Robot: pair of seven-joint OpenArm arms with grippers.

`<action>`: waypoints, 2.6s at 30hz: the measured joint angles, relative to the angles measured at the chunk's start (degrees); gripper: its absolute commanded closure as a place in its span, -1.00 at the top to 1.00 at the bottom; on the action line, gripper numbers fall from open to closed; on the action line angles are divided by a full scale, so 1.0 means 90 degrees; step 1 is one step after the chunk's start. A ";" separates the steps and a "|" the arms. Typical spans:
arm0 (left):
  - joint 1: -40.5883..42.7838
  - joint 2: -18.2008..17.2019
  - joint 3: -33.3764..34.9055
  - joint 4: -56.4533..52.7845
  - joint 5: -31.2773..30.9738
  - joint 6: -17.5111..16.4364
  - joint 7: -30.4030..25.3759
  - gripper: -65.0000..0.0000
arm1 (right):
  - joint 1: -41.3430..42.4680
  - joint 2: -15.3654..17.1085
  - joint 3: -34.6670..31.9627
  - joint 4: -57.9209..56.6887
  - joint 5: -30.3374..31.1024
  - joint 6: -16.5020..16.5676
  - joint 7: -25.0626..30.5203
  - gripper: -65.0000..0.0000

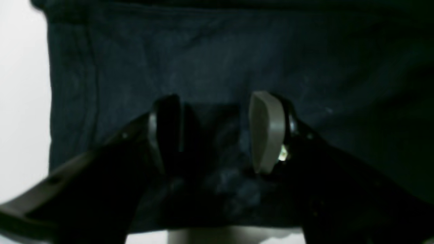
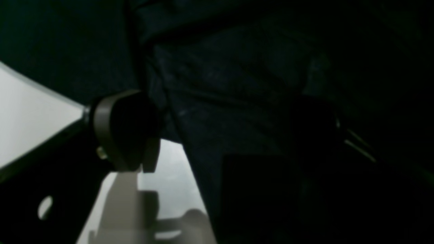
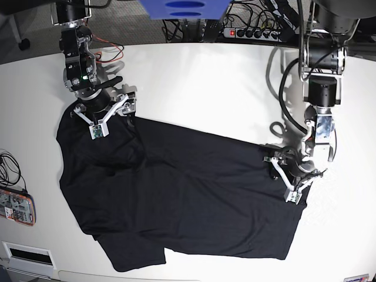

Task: Fold the T-shirt properly
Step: 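Pull the held shirt edge back toward the robot with both grippers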

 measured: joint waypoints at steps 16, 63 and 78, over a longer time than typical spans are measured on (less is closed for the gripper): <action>0.0109 -0.0046 0.0347 -0.0002 -0.0102 0.0090 -0.0221 -0.03 | 0.0503 -0.0119 -0.0036 -0.0415 -0.0022 -0.0002 0.0092 0.89; 0.4075 0.0398 -0.1081 0.3944 -0.0085 0.0289 -0.0206 -0.03 | -0.1175 -0.0075 0.0015 0.0916 -0.0075 -0.0044 0.0121 0.89; 0.5384 0.0410 -0.1979 0.4974 -0.0216 0.0158 0.0415 -0.03 | -0.1936 -0.0083 0.0527 0.1382 -0.0032 0.0022 0.0022 0.89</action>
